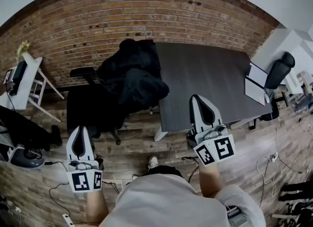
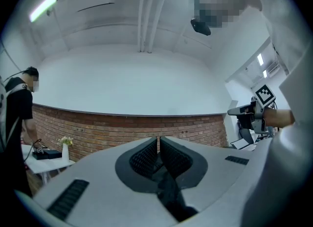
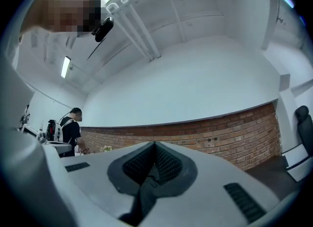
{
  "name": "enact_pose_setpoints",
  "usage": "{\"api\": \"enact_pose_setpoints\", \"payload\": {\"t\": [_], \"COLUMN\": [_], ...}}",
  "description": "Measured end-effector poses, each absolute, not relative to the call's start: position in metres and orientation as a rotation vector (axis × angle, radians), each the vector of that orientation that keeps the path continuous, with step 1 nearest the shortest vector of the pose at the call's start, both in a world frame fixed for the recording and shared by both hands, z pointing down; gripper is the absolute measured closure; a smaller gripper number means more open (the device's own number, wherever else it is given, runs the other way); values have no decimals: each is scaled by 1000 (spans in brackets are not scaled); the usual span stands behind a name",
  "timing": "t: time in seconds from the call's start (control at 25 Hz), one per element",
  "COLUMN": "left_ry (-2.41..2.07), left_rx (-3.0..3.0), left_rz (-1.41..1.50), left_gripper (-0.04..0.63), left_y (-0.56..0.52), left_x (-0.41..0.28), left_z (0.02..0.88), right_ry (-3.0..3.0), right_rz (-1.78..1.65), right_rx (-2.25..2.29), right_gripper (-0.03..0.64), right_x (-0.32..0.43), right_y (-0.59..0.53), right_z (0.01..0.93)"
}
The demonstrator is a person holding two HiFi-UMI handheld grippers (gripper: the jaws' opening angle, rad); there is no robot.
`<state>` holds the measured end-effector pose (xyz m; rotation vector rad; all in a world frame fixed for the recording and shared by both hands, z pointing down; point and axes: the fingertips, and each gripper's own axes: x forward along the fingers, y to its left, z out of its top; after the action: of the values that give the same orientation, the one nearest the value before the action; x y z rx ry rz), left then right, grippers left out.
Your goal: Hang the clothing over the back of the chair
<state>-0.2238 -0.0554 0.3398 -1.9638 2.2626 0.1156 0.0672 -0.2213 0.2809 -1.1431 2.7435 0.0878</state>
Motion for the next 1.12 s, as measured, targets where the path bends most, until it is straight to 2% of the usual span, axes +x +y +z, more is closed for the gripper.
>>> {"api": "enact_pose_setpoints", "payload": {"t": [1.12], "left_ry": [2243], "left_rx": [-1960], "left_rz": [117], "left_gripper": [557], "left_y": [-54], "left_x": [-215], "left_z": [336], "right_ry": [2805], "right_rz": [155], "right_rx": [-1141], "right_gripper": [598], "right_x": [65], "right_y": [-211], "right_z": [284]}}
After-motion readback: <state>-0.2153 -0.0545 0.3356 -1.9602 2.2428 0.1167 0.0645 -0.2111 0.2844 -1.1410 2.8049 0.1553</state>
